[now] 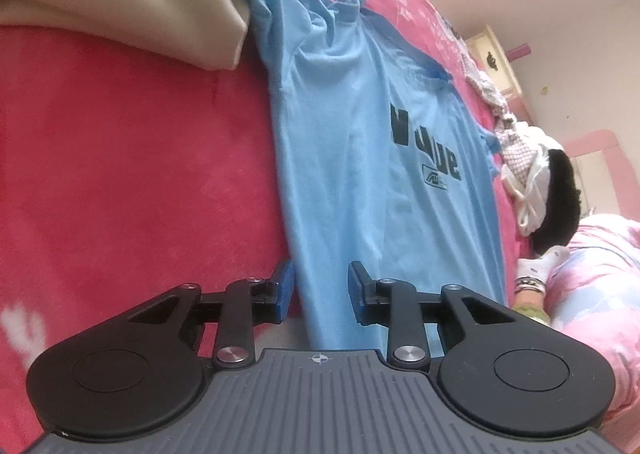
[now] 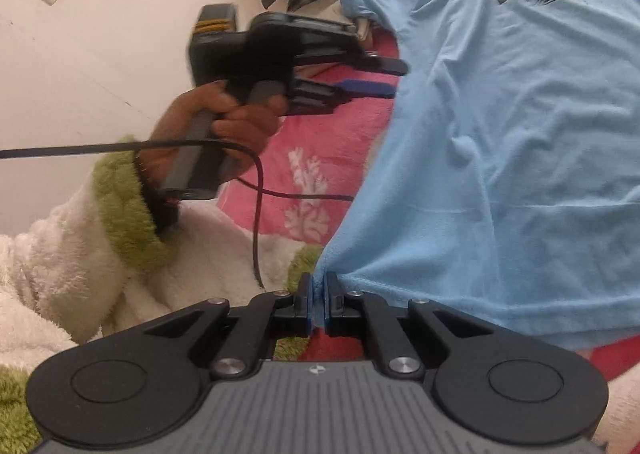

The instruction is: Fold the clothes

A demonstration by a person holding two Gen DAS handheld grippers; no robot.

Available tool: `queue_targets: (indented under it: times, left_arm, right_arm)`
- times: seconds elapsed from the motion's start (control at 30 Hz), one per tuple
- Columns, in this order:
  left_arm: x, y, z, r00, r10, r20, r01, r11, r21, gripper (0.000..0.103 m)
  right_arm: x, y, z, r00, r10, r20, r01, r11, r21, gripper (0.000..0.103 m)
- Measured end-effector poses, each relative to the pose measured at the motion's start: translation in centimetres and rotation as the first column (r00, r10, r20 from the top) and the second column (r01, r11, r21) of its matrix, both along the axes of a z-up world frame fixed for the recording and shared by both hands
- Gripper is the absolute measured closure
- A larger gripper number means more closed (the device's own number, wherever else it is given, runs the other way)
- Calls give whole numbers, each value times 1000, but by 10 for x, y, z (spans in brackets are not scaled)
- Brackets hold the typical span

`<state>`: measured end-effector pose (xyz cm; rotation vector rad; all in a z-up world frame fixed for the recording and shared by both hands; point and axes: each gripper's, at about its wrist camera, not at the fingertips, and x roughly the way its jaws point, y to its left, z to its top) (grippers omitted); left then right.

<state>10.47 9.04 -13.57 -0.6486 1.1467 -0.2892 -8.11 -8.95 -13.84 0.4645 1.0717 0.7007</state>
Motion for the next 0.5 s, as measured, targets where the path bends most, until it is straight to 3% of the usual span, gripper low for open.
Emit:
queue_targets:
  times: [0.03,0.1,0.27,0.5]
  left_arm:
    - [-1,1,-1,1000,0,-6,0,1000,15,99]
    - [-4,5,0,1000,3,-4,-2,998,55,103]
    - [-21,24,19,998,24,63,-34,987,156,103]
    - [-21,31,10,999,18,50,-30,971,237,103]
  right_arm:
    - [-1,4,-1,1000,6,-6,-6,1000,0,97]
    - [-1,9,-4,1000,20,-24,-20,1000,6,97]
    - [3,18,-9,998,39,-58,-39,999,8,97]
    - [10,32,-16,992,65,-104,-65,998,11,97]
